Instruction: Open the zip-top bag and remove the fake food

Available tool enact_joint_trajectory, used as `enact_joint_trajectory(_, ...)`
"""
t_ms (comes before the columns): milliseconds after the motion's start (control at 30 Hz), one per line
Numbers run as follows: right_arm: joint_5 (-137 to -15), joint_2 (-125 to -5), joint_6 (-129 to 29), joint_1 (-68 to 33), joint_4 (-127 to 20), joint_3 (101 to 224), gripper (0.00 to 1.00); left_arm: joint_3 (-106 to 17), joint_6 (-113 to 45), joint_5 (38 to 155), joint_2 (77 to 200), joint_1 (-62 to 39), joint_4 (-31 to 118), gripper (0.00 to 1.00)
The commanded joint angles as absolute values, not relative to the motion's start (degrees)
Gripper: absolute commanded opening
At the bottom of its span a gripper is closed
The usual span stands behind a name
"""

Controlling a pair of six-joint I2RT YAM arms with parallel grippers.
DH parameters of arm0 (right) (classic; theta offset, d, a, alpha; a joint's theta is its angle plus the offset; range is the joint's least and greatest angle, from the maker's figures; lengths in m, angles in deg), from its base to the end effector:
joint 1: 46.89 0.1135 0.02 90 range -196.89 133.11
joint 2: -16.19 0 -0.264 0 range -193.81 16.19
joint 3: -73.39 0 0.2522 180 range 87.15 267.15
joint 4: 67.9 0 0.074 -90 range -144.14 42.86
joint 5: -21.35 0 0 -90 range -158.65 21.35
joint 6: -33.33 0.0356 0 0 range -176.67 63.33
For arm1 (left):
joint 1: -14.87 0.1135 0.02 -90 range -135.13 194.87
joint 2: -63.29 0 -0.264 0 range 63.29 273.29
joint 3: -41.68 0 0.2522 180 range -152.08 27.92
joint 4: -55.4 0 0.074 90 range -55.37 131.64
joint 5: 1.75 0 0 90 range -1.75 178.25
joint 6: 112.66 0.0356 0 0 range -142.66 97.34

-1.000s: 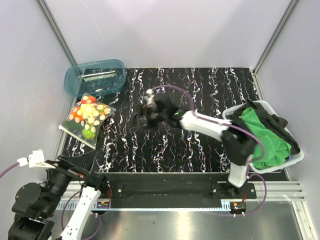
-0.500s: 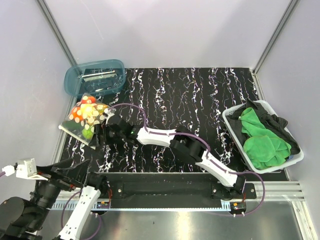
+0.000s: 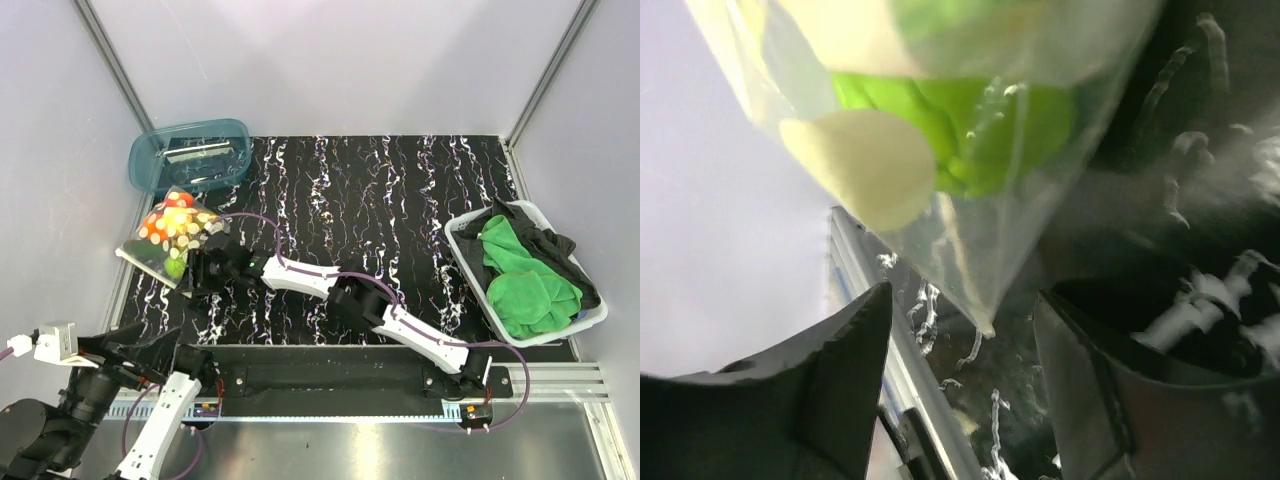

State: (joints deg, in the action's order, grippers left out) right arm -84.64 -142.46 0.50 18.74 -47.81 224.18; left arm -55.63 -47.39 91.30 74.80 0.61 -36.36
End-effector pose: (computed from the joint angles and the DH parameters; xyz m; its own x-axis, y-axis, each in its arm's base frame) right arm 0.2433 0.5609 0.1244 -0.9250 -0.0844 -0.3704 -0.3667 0.4536 0.8123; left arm -0.1083 0.0256 0.4063 -0.2158 -0.3762 -0.9011 0.2279 0.8779 -0.4211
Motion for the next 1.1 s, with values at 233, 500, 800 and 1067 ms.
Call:
enact_joint_trajectory(233, -87.02, -146.24, 2.14, 18.68, -42.0, 229.73, 0.0, -56.98, -48.5, 91.94, 74.89, 0.55, -37.91, 0.87)
enact_joint_trajectory(500, -86.4, -123.96, 0.72, 16.05, -48.86, 206.1, 0.0, -54.53, -51.58, 91.15, 75.59, 0.55, -39.58, 0.81)
enact_joint_trajectory(800, -102.4, -99.14, -1.72, 4.1, -56.25, 167.0, 0.0, -41.37, -57.99, 93.96, 78.23, 0.46, -34.58, 0.8)
enact_joint_trajectory(1067, -115.57, -84.55, -10.59, -9.08, -48.0, 151.4, 0.0, -26.94, -63.44, 102.66, 83.75, 0.46, -21.49, 0.81)
